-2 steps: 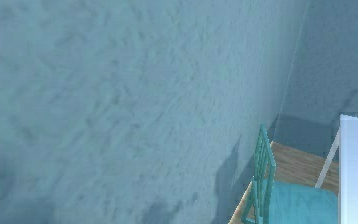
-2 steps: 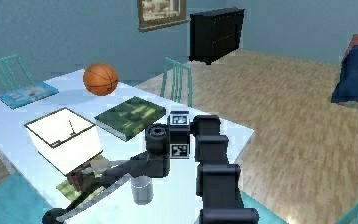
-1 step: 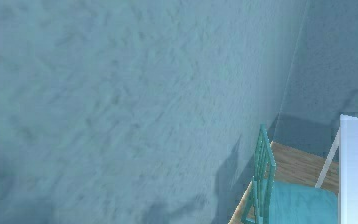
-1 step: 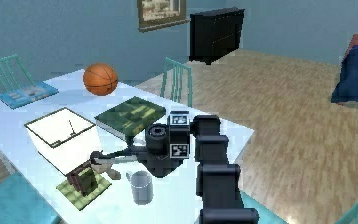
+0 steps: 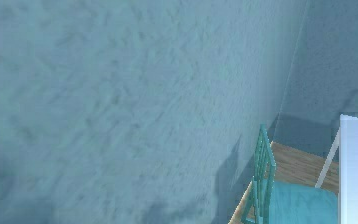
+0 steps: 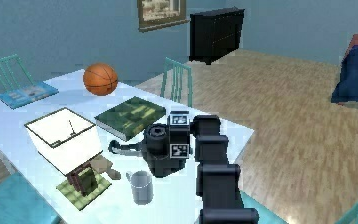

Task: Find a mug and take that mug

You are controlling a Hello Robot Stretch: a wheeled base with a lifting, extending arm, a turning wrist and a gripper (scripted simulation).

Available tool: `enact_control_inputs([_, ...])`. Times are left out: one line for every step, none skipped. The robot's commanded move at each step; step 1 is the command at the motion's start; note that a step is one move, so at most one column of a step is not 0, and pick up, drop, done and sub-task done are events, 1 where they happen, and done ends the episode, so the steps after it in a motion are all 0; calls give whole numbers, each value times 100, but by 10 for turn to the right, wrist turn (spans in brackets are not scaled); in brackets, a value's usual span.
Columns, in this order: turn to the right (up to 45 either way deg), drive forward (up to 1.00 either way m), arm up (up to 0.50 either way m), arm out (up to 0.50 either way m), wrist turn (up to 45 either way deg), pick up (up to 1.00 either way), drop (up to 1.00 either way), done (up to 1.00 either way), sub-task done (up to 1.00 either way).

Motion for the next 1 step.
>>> enact_control_inputs([0, 0, -30, 0, 0, 0, 0, 0, 0])
